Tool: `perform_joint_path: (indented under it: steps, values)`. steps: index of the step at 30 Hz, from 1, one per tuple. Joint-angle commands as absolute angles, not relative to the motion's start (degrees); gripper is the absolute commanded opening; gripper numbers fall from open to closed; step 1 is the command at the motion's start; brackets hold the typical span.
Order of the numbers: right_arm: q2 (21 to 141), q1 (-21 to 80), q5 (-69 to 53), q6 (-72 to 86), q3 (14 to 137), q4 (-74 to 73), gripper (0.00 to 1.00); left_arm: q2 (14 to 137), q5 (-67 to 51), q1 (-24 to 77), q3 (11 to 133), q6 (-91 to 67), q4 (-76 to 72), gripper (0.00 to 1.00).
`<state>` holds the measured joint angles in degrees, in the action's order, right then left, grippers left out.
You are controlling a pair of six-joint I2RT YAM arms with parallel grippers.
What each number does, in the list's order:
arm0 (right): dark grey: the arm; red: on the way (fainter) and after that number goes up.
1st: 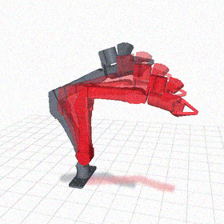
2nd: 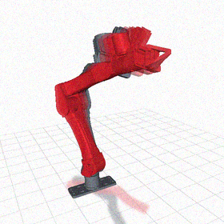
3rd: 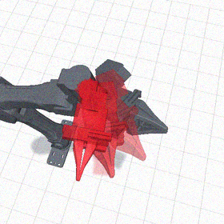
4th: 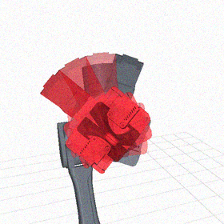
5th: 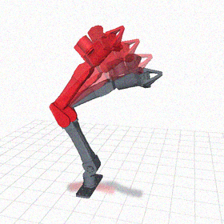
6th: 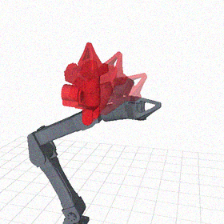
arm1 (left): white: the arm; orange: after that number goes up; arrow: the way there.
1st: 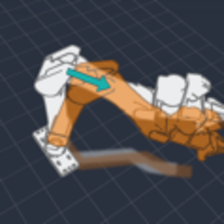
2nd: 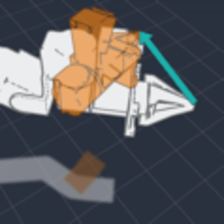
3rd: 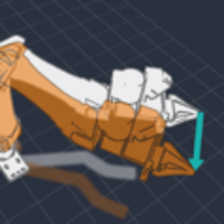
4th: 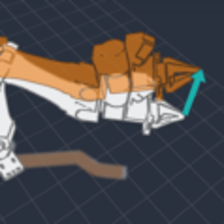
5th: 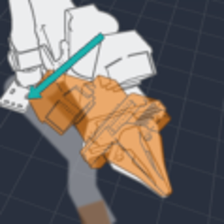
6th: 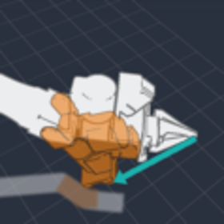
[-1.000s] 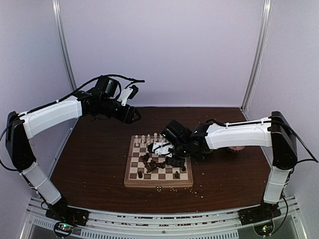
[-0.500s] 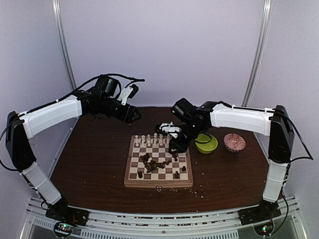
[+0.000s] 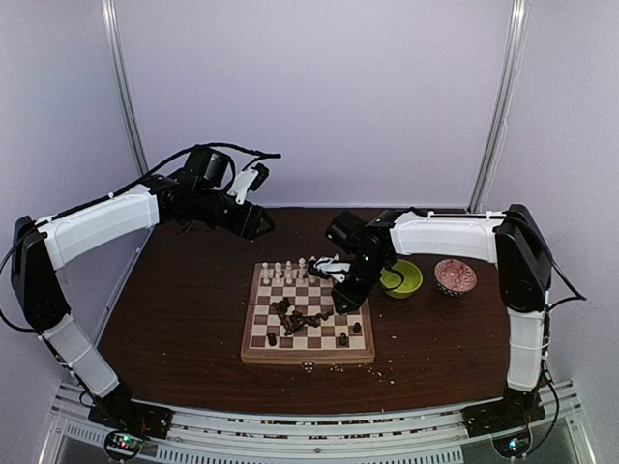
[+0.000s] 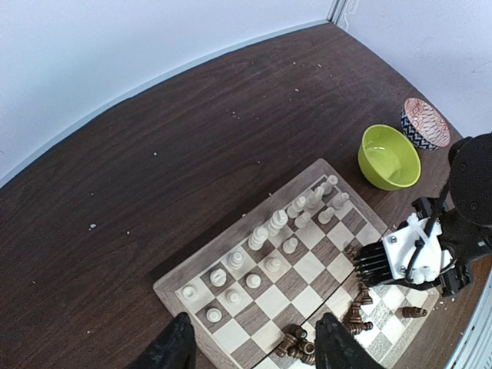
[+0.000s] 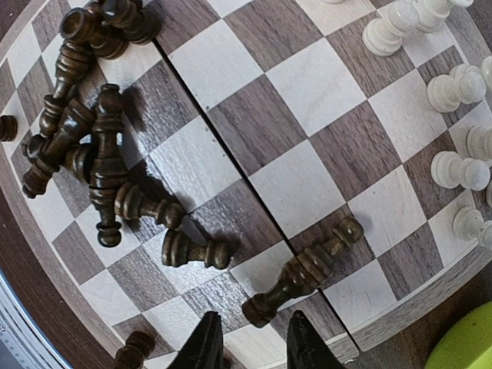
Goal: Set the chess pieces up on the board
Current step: Pick up the chess pile from the chessboard.
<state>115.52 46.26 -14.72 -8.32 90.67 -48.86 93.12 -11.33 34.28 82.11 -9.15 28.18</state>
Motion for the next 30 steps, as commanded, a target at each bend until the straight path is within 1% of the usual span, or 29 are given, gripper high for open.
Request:
perform_joint_path:
  steps: [1,8,13,17,23,26,30]
  values:
    - [117.79,45.26,-13.65,-6.29,92.96,-49.85,0.32,93.51,-11.55,34.09,84.02,-9.67,27.86,0.55]
    - [119.89,44.20,-15.95,-5.17,93.95,-49.96,0.33,93.86,-11.56,34.13,84.11,-9.58,28.04,0.56]
    - [120.23,43.24,-16.23,-4.73,93.75,-49.82,0.26,94.04,-11.51,34.09,84.19,-9.58,28.12,0.56]
    - [120.14,42.69,-16.56,-4.69,93.45,-49.51,0.17,94.21,-11.60,34.13,84.24,-9.59,28.19,0.56]
    - [119.52,42.14,-16.68,-5.03,92.60,-48.86,0.08,94.39,-11.68,34.17,84.29,-9.59,28.30,0.56]
    - [116.19,41.49,-17.38,-6.11,90.31,-47.15,0.06,94.40,-11.96,34.04,84.37,-9.49,28.22,0.56]
    - [108.77,39.87,-22.97,-9.49,84.47,-42.33,0.05,94.65,-14.13,34.14,84.46,-9.83,28.21,0.55]
